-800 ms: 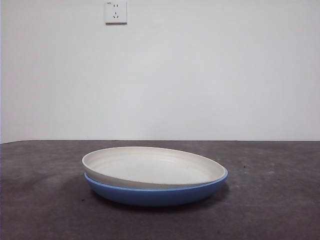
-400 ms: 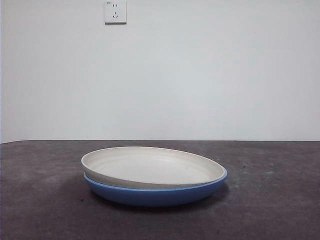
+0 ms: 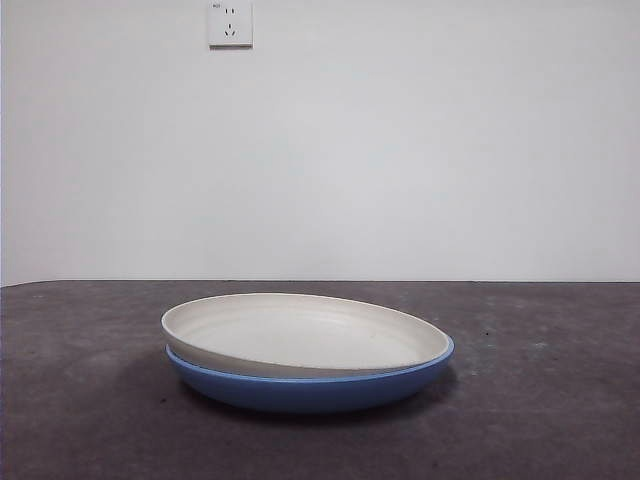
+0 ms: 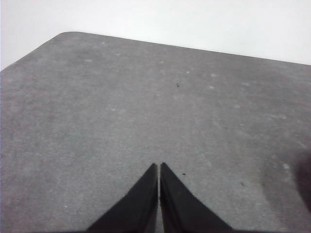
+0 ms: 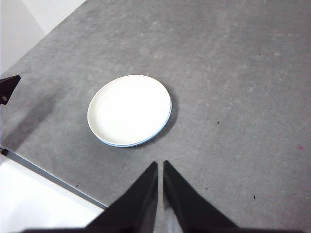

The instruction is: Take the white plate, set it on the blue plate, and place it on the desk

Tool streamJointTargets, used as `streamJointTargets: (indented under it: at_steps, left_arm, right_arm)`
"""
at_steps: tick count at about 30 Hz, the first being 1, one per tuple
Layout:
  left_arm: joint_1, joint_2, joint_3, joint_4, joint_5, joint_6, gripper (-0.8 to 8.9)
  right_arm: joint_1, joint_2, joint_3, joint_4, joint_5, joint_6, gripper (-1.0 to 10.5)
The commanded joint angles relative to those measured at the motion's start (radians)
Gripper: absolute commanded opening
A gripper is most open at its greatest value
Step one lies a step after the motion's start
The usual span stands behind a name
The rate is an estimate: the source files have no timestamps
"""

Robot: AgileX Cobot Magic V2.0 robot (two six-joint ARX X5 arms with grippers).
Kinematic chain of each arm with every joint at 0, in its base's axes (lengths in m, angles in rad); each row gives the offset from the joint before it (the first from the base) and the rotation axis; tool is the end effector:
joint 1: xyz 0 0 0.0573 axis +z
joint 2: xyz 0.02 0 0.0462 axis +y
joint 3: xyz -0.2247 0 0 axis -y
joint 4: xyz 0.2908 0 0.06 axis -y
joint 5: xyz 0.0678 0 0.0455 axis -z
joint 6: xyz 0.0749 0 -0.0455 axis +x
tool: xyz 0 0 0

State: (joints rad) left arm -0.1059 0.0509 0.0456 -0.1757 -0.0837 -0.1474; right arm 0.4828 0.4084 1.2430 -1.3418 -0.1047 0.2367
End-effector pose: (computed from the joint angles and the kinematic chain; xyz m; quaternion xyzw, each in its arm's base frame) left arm 0.2262 -0.0177 0.1477 -0.0648 0.0905 -0.0044 0.9938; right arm 0.0752 0.0482 0.3794 0.0626 0.2778 0.2492 0.9256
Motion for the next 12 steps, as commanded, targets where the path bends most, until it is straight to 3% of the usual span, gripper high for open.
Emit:
streamJointTargets:
  at_steps: [1,12]
  left_arm:
    - [-0.010,-0.023,-0.001,-0.026,-0.006,0.026,0.10]
    - [-0.014,-0.048,-0.003,-0.098,-0.015,0.076,0.10]
  right_arm:
    - [0.006,0.006,0.014,-0.070,0.001,-0.006,0.1]
    - [0.005,0.006,0.014,-0.070,0.001,-0.006,0.1]
